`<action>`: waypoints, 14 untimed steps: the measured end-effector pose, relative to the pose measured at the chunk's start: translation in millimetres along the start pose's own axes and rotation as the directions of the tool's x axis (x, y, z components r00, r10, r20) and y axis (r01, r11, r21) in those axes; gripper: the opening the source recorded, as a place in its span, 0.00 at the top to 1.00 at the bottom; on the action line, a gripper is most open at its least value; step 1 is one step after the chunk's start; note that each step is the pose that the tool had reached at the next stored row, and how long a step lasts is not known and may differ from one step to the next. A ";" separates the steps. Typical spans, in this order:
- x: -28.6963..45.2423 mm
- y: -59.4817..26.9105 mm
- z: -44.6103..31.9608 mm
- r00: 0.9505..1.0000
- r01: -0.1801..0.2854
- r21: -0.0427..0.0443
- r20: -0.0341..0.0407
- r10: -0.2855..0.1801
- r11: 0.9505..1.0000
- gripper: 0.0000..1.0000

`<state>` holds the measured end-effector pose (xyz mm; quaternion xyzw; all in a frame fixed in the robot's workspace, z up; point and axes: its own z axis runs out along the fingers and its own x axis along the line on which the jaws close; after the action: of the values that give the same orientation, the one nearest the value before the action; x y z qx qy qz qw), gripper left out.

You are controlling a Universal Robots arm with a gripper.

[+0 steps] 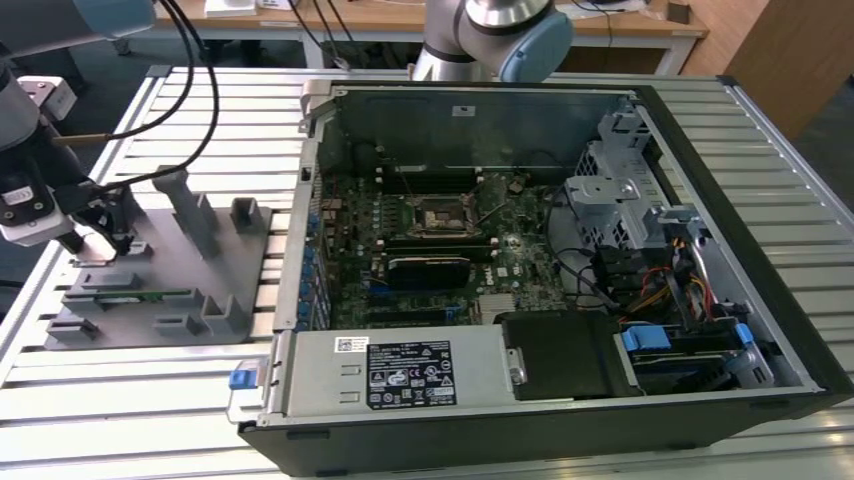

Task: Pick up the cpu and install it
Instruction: 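Pick up the cpu and move it towards the insertion slot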

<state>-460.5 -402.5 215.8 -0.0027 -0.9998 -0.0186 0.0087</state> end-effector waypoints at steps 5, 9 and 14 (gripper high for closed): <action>0.0 0.1 -3.9 1.000 0.000 0.000 0.000 0.000 1.000 0.46; 0.1 0.3 -7.5 1.000 0.000 0.000 0.000 0.000 1.000 0.46; 0.2 0.5 -12.7 1.000 0.000 0.000 0.000 0.000 1.000 0.46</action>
<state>-460.5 -402.6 228.4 -0.0027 -0.9998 -0.0188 0.0086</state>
